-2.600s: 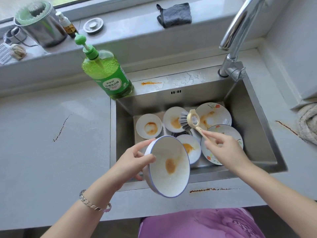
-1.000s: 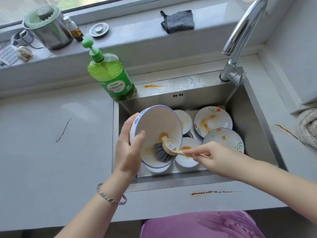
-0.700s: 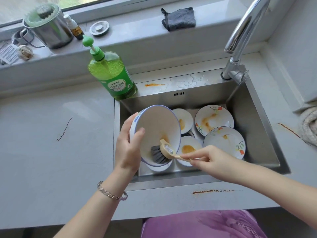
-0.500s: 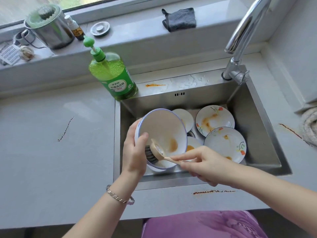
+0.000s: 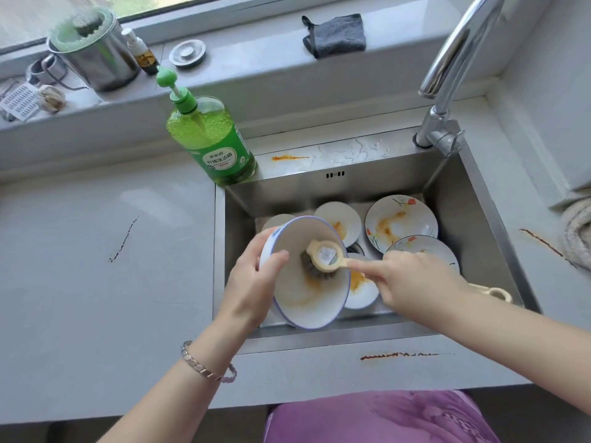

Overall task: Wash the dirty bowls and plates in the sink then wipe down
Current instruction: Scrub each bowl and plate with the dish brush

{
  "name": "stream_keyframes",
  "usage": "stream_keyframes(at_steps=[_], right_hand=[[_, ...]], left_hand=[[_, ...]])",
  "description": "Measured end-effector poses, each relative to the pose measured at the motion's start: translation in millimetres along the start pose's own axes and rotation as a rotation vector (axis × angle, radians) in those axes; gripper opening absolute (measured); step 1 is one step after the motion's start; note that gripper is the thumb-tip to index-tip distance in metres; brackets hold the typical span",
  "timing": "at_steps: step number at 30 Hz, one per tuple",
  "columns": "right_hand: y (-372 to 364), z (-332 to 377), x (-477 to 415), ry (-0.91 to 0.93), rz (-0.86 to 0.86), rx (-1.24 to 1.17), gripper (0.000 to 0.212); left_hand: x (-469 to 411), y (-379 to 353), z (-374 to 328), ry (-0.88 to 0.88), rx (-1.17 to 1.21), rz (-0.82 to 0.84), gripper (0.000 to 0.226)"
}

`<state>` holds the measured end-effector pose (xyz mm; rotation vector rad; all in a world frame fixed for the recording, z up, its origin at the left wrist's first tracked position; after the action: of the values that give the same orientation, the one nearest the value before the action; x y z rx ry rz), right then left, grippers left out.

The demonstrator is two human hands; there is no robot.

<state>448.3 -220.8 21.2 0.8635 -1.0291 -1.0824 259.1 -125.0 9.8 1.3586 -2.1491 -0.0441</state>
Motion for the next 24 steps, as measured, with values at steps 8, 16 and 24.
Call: stream_keyframes(at_steps=[8,16,24], right_hand=[[-26,44,26,-0.07,0.06,-0.598,0.043],[-23,30,24,-0.098,0.027,-0.443,0.049],[-27,22,22,-0.117,-0.014,-0.481,0.047]], left_hand=[[5,-6,-9,0.009,-0.114,-0.146,0.039],[8,-8,-10,0.005,-0.07,-0.134,0.041],[3,-8,-16,0.034,-0.052,-0.144,0.034]])
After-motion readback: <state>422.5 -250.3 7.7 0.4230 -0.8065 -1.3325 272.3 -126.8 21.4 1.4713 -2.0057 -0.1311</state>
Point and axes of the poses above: each hand's wrist, its own x-axis away from the middle knuckle, its own y-axis out of the back of the hand, z = x × y, the point moved 3 cm from there along -x, towards the middle knuckle, and after that the axes turned 8 degrees about y, right-handed, at the moved point
